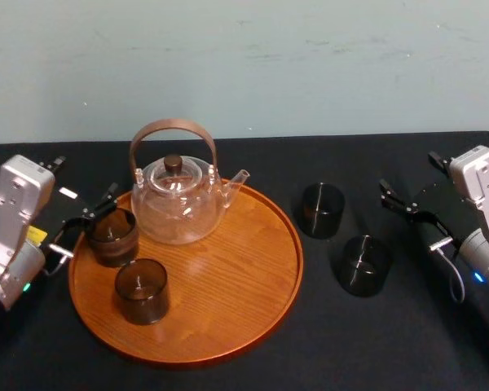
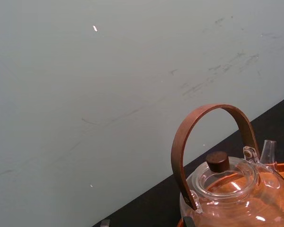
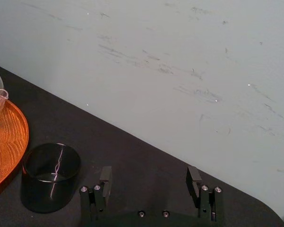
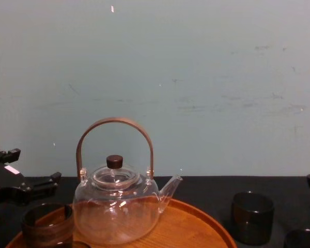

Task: Pick up the glass from the table and place it on the tray.

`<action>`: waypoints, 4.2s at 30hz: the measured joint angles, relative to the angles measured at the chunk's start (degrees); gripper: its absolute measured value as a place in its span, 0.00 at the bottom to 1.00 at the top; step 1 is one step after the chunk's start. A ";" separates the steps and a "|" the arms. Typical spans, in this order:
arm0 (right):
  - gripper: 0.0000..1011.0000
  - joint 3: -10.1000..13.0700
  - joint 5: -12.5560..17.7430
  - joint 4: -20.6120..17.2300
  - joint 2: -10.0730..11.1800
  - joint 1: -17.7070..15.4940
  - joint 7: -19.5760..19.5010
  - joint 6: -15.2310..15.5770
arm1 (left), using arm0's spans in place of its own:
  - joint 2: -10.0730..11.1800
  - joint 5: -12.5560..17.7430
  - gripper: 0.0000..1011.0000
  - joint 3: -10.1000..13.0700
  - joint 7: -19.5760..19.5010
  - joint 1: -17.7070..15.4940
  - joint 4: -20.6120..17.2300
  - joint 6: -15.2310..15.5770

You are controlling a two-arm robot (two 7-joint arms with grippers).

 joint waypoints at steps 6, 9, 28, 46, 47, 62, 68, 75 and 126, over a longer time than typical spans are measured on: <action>0.99 0.00 0.00 0.00 0.00 0.00 0.00 0.00 | 0.00 0.00 0.99 0.00 0.00 0.00 0.00 0.00; 0.99 0.00 0.00 0.00 0.00 0.00 0.00 0.00 | 0.00 0.00 0.99 0.00 0.00 0.00 0.00 0.00; 0.99 0.00 0.00 0.00 0.00 0.00 0.00 0.00 | 0.00 0.00 0.99 0.00 0.00 0.00 0.00 0.00; 0.99 0.00 0.00 0.00 0.00 0.00 0.00 0.00 | 0.00 0.00 0.99 0.00 0.00 0.00 0.00 0.00; 0.99 0.00 0.00 0.00 0.00 0.00 0.00 0.00 | 0.00 0.00 0.99 0.00 0.00 0.00 0.00 0.00; 0.99 2.86 1.39 -7.02 2.05 -4.45 2.93 1.63 | 0.00 0.00 0.99 0.00 0.00 0.00 0.00 0.00; 0.99 4.58 3.31 -13.54 4.20 -9.85 4.90 2.21 | 0.00 0.00 0.99 0.00 0.00 0.00 0.00 0.00; 0.99 5.37 5.17 -18.27 5.61 -14.58 7.61 3.25 | 0.00 0.00 0.99 0.00 0.01 0.00 0.00 0.00; 0.99 10.36 7.28 -12.03 -0.94 -18.93 16.52 7.88 | 0.00 0.00 0.99 0.00 0.00 0.00 0.00 0.00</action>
